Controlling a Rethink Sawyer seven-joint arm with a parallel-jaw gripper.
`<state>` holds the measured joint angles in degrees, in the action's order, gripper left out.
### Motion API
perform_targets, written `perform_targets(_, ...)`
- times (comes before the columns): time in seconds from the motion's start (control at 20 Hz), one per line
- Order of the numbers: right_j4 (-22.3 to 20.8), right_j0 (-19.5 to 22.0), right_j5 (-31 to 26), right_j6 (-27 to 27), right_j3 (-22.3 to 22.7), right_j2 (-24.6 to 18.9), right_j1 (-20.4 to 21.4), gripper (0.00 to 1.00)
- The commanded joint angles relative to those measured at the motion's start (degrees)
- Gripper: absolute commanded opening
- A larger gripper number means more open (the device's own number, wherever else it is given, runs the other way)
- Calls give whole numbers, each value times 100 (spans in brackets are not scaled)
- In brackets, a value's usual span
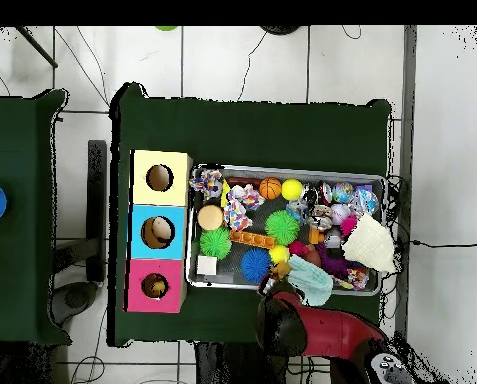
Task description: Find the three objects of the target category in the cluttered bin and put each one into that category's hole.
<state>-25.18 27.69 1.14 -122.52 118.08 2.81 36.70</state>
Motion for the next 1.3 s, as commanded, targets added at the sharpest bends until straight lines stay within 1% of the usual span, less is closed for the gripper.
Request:
perform_targets(0.05,190,210,-942,-115,189,-641,1267,0)
perform_targets(0.1,272,270,-1113,-71,297,-776,1452,0)
perform_targets(0.2,375,353,-1330,-16,446,-958,1683,0)
perform_targets(0.35,481,383,-1550,-4,600,-1126,1934,0)
perform_targets(0.5,632,247,-1859,29,701,-1184,2321,0)
perform_targets(0.7,817,22,-2201,9,768,-1163,2678,0)
perform_targets(0.9,947,-163,-2311,-88,840,-1140,2869,0)
perform_targets(1.05,1027,-291,-2330,-157,863,-1114,2924,0)
perform_targets(1.3,1099,-712,-2337,-391,840,-897,2937,0)
